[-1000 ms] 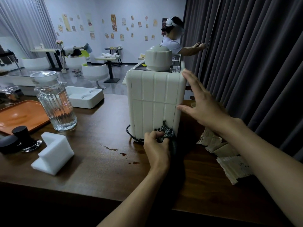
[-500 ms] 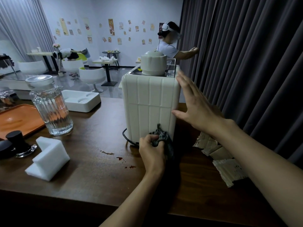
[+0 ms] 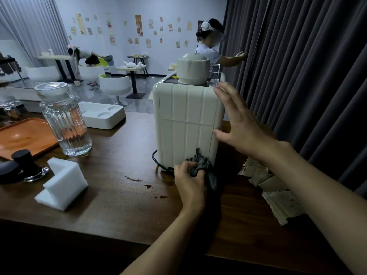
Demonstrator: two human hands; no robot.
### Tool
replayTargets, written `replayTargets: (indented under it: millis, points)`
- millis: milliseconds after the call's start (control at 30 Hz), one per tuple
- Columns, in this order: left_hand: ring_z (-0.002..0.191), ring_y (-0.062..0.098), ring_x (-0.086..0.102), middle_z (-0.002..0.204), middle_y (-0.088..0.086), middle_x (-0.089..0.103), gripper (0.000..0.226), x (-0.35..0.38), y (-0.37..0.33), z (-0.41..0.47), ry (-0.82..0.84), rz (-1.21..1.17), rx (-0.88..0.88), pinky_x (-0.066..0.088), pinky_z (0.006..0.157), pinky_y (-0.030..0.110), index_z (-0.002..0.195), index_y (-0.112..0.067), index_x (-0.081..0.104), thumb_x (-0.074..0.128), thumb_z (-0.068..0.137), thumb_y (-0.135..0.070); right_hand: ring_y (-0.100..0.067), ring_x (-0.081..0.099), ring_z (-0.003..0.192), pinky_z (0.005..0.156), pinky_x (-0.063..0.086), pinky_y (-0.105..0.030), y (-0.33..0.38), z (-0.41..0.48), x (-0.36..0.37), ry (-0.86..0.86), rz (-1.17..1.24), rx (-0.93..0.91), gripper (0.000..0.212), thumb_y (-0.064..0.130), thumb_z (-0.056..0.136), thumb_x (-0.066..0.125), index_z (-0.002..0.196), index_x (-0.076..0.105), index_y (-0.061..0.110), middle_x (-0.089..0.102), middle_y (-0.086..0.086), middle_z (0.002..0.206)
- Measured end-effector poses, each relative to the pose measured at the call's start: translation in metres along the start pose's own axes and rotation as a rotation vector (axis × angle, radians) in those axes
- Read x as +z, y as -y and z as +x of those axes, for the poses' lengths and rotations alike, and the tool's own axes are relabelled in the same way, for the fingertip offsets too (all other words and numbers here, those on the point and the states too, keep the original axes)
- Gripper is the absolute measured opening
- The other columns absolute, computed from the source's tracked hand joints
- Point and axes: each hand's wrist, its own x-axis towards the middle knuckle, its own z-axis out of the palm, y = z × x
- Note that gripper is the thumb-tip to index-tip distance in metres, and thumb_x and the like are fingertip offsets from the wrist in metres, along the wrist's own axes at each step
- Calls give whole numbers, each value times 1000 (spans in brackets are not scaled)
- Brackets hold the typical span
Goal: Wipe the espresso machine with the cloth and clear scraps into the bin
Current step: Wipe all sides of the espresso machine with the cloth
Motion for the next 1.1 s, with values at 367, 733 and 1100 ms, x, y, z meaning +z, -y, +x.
replayTargets:
  millis: [367,733,1100]
  points:
    - [76,-7,56,103,9,59,21,-35,-26,45,-292,-108,9,45,71,6,88,-19,65,69,81,0,3,1,140,110,20,-31,0,-1,-1,16,23,20,99,17,79,77,154,13,23,3,8,160]
    - [78,-8,54,92,-9,47,22,-7,-61,16,-6,0,258,48,78,11,101,-14,71,70,83,-1,-10,8,148,110,25,-34,4,-3,-2,24,36,39,98,15,79,77,154,13,22,2,8,161]
    - [88,10,65,102,2,63,28,-37,-80,36,3,-145,239,50,76,12,97,-28,70,70,84,-3,-12,26,138,111,32,-33,2,-22,3,-102,126,77,92,18,77,79,150,22,27,18,-3,153]
